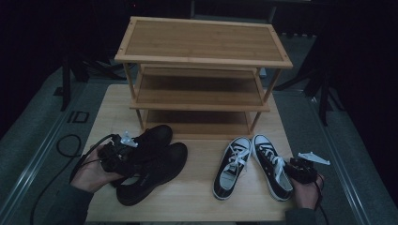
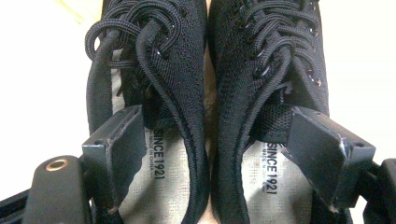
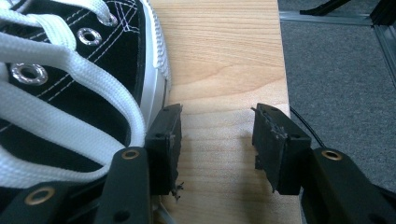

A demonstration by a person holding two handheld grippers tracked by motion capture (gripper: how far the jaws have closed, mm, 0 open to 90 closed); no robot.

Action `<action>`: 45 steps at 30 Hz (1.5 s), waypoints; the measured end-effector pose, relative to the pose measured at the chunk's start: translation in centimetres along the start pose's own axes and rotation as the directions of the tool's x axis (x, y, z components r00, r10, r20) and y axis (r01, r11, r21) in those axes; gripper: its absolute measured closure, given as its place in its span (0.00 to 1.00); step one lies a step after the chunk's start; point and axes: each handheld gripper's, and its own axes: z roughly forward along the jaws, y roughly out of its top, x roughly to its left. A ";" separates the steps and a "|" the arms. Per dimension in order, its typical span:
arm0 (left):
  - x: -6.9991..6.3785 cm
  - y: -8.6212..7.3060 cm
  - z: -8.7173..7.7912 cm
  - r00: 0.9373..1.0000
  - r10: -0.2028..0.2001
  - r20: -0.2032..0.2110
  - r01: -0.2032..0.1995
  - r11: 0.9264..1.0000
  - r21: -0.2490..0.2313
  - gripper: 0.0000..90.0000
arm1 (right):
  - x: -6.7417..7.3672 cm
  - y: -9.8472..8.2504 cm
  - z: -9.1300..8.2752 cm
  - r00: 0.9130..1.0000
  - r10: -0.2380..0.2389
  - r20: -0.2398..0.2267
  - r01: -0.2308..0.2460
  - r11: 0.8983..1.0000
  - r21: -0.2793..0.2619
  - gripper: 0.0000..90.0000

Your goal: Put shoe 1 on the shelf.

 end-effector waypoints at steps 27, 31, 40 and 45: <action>1.0 0.5 2.3 0.999 -0.005 0.050 0.002 0.998 0.070 0.49 | 0.0 0.0 0.0 1.000 0.001 0.001 -0.001 1.000 0.000 0.57; 1.1 0.9 2.8 0.997 -0.009 0.075 0.002 0.996 0.093 0.53 | 0.0 0.0 0.0 1.000 0.001 0.001 -0.001 1.000 0.000 0.57; 1.4 1.3 3.1 0.993 -0.005 0.117 -0.012 0.990 0.141 0.61 | 0.0 0.0 0.0 1.000 0.000 0.002 0.000 1.000 0.000 0.57; 1.4 1.7 3.3 0.993 0.001 0.116 -0.022 0.984 0.176 0.66 | 0.0 0.0 0.0 1.000 0.000 0.001 0.000 1.000 0.000 0.57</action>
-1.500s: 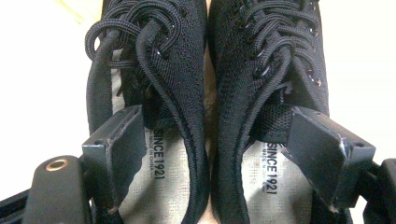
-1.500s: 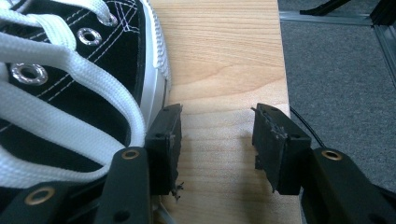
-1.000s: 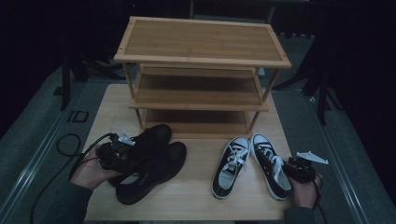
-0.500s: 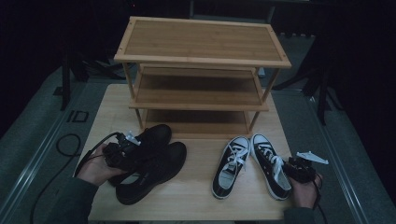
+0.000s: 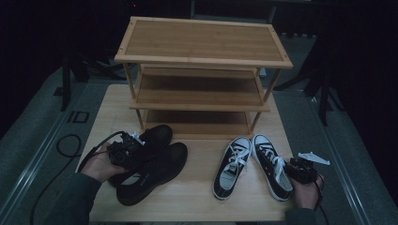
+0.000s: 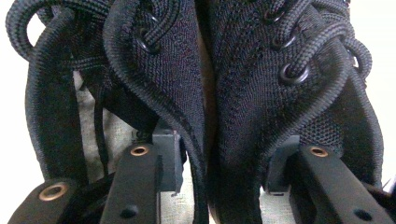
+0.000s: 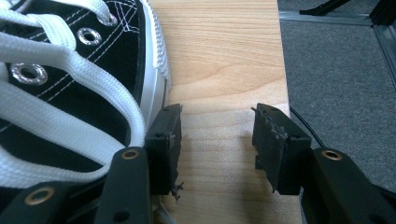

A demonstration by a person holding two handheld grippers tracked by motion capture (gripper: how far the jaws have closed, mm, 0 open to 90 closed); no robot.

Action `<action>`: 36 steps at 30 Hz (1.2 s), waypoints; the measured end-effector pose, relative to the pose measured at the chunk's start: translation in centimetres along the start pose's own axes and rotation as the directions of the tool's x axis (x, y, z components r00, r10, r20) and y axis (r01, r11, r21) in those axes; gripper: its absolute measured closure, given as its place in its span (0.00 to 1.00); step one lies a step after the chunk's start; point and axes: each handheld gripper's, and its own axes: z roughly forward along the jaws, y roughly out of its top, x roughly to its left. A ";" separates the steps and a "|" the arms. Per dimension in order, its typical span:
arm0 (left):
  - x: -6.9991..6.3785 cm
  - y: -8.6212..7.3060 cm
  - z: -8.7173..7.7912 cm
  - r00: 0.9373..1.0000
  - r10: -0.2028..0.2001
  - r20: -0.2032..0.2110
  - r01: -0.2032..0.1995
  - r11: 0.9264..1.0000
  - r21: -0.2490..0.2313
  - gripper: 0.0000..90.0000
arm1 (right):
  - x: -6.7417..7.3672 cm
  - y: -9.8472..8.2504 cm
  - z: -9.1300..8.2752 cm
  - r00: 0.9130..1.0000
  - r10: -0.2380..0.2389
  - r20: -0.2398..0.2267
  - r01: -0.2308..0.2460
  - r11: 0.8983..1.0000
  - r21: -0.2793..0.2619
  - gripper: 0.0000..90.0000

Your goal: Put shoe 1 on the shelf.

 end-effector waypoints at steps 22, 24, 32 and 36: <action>-0.8 0.2 -0.1 0.998 0.005 -0.057 -0.004 1.000 0.013 0.95 | 0.0 0.0 0.0 1.000 0.000 0.000 0.000 1.000 0.000 0.57; -0.8 0.3 -0.2 0.998 0.006 -0.055 -0.005 1.000 0.011 0.95 | 0.0 0.0 0.0 1.000 0.000 0.000 0.000 1.000 0.001 0.57; -0.9 1.1 -0.8 0.998 0.006 -0.064 -0.006 1.000 -0.002 0.95 | 0.0 0.0 0.0 1.000 0.000 0.000 0.000 1.000 0.000 0.57; -0.9 1.1 -1.0 0.997 -0.002 -0.072 0.001 1.000 -0.016 0.95 | 0.0 0.0 0.0 1.000 0.001 0.000 -0.001 1.000 0.000 0.57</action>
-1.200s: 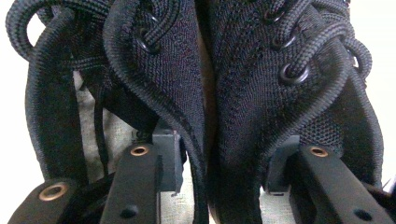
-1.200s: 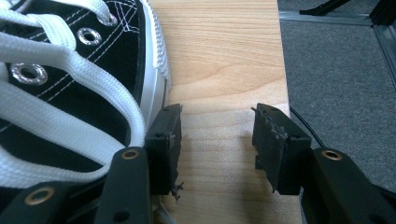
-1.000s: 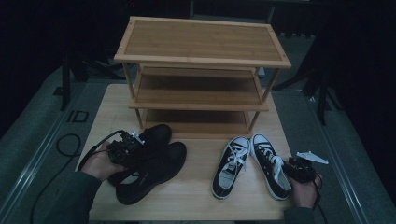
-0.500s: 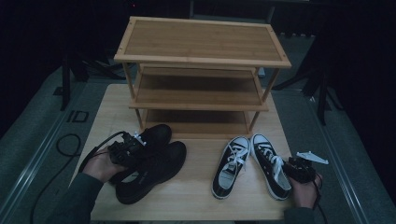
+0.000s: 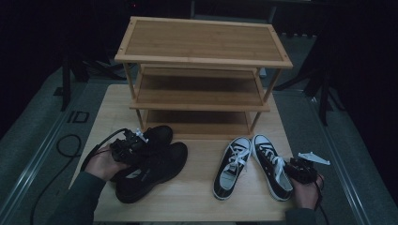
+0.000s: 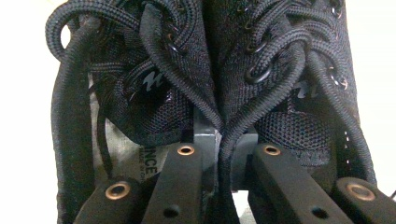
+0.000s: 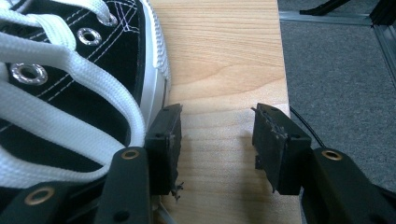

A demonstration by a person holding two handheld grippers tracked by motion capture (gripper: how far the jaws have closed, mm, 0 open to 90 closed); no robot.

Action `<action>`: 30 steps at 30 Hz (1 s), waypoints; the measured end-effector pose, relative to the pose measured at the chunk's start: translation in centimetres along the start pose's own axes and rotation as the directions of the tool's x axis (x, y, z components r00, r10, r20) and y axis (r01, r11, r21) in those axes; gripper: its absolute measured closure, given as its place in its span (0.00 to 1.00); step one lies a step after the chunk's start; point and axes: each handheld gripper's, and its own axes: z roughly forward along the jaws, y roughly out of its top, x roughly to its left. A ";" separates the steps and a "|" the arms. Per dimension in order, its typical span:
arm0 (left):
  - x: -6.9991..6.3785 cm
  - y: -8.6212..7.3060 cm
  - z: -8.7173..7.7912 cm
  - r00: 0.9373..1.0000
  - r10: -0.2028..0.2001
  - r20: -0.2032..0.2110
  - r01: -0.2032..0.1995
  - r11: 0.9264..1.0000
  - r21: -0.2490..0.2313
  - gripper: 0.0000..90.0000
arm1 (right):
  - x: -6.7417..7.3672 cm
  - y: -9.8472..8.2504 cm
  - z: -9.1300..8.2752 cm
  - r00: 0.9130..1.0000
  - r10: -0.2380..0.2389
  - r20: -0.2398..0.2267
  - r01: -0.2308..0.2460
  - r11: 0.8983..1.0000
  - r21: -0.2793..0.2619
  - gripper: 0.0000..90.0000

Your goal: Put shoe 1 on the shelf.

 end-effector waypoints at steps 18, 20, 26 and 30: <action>-0.4 1.0 -0.9 0.999 0.033 -0.019 -0.034 0.999 -0.013 0.96 | 0.0 0.0 0.0 1.000 0.000 0.000 0.000 1.000 0.000 0.57; -0.3 1.1 -1.1 0.999 0.034 -0.016 -0.034 0.999 -0.018 0.96 | 0.0 0.0 0.0 1.000 -0.001 0.000 0.001 1.000 0.000 0.57; -0.3 1.7 -1.2 0.999 0.036 -0.021 -0.037 0.999 -0.019 0.95 | 0.0 0.0 0.0 1.000 0.000 0.000 0.000 1.000 0.000 0.57; -0.3 2.0 -1.3 0.999 0.042 -0.029 -0.043 0.999 -0.021 0.95 | 0.0 0.0 0.0 1.000 0.000 0.000 0.000 1.000 0.000 0.57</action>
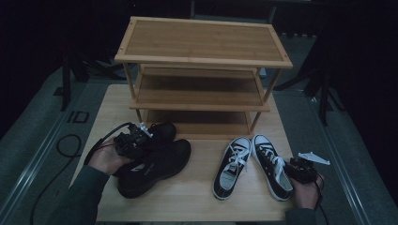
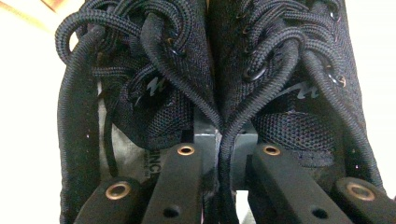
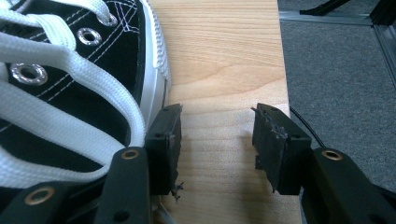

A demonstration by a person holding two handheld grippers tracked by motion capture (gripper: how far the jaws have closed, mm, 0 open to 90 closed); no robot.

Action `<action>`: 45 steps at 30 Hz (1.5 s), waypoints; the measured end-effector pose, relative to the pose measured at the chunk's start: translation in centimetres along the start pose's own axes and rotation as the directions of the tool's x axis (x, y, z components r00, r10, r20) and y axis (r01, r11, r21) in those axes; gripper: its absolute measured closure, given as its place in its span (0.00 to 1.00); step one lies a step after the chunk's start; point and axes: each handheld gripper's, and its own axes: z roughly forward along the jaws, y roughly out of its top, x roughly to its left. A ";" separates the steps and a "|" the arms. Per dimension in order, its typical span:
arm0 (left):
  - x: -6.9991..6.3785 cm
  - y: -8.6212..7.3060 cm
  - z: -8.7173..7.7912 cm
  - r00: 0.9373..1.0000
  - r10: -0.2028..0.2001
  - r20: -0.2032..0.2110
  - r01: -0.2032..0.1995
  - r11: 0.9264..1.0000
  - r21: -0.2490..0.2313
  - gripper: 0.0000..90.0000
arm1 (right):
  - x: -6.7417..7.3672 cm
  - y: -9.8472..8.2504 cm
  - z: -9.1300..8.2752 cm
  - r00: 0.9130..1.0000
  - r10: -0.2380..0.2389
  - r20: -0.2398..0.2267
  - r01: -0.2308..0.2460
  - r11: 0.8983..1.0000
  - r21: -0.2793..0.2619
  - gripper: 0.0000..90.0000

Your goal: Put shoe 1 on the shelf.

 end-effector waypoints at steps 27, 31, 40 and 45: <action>0.7 3.5 1.0 0.999 -0.033 -0.007 0.033 0.999 -0.019 0.95 | 0.0 0.0 0.0 1.000 0.002 -0.002 -0.002 1.000 0.000 0.57; 1.0 4.1 1.2 0.999 -0.045 -0.012 0.044 0.999 -0.021 0.95 | 0.0 0.0 0.0 1.000 0.001 -0.002 -0.001 1.000 0.000 0.57; 1.2 5.6 2.1 0.996 -0.079 -0.031 0.078 0.997 -0.025 0.95 | 0.0 0.0 0.0 1.000 0.000 -0.003 0.000 1.000 0.000 0.57; 1.3 6.4 2.6 0.993 -0.106 -0.043 0.104 0.994 -0.036 0.95 | -0.1 0.0 0.0 1.000 0.000 -0.004 0.000 1.000 -0.001 0.57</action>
